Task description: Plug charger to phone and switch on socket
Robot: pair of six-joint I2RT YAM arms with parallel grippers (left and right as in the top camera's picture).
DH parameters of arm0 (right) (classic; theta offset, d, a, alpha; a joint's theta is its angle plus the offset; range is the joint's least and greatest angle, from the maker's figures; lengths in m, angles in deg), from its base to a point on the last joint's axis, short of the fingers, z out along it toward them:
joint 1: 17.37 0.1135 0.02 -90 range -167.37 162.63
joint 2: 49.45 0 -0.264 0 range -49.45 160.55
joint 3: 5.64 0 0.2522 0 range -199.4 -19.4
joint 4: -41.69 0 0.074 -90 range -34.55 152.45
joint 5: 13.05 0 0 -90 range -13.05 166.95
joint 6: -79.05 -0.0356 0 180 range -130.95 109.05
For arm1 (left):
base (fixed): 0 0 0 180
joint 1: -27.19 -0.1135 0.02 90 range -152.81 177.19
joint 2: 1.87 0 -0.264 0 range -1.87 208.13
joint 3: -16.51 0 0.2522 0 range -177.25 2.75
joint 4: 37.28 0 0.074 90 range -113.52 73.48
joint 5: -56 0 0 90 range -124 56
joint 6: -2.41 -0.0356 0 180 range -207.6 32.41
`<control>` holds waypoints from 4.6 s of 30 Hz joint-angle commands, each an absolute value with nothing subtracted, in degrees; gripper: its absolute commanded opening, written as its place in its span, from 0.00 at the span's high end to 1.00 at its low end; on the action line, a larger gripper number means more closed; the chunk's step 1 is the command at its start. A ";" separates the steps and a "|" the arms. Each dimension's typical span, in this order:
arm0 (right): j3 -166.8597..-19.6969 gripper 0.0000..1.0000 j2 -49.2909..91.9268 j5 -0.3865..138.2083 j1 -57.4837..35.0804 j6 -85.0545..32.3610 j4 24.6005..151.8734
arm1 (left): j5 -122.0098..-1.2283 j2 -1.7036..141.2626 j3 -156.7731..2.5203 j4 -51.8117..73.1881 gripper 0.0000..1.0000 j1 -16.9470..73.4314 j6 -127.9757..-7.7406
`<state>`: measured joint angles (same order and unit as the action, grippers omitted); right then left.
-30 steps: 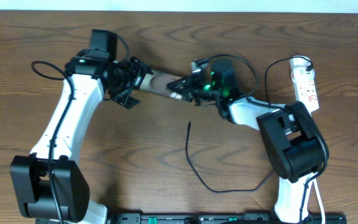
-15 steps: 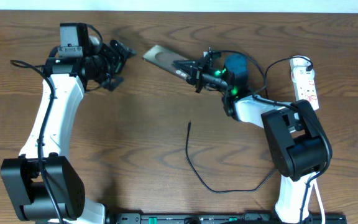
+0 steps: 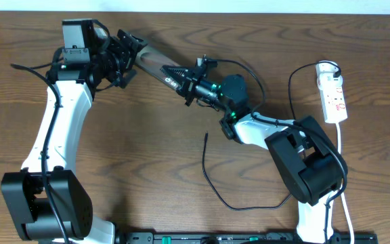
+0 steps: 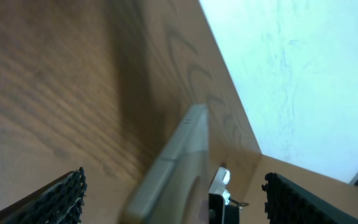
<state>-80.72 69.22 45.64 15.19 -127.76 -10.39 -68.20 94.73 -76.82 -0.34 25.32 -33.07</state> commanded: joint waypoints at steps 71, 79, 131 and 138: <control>-81.42 0.99 68.85 52.84 16.39 -128.51 -11.57 | -78.41 98.77 -69.43 -25.17 0.18 24.73 -29.03; -81.42 0.99 68.85 53.56 15.69 -128.51 -12.14 | -79.74 98.77 -69.30 -25.85 0.18 24.23 -28.02; -81.42 0.99 68.85 54.54 17.57 -128.51 -14.22 | -81.55 98.77 -69.08 -29.23 0.76 24.06 -29.07; -81.44 0.98 68.85 54.50 17.59 -128.51 -14.22 | -81.55 98.77 -69.04 -29.21 0.81 24.06 -29.29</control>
<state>-80.72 69.22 53.84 16.98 -127.96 -13.41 -80.44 98.58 -69.65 -28.88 24.28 -28.07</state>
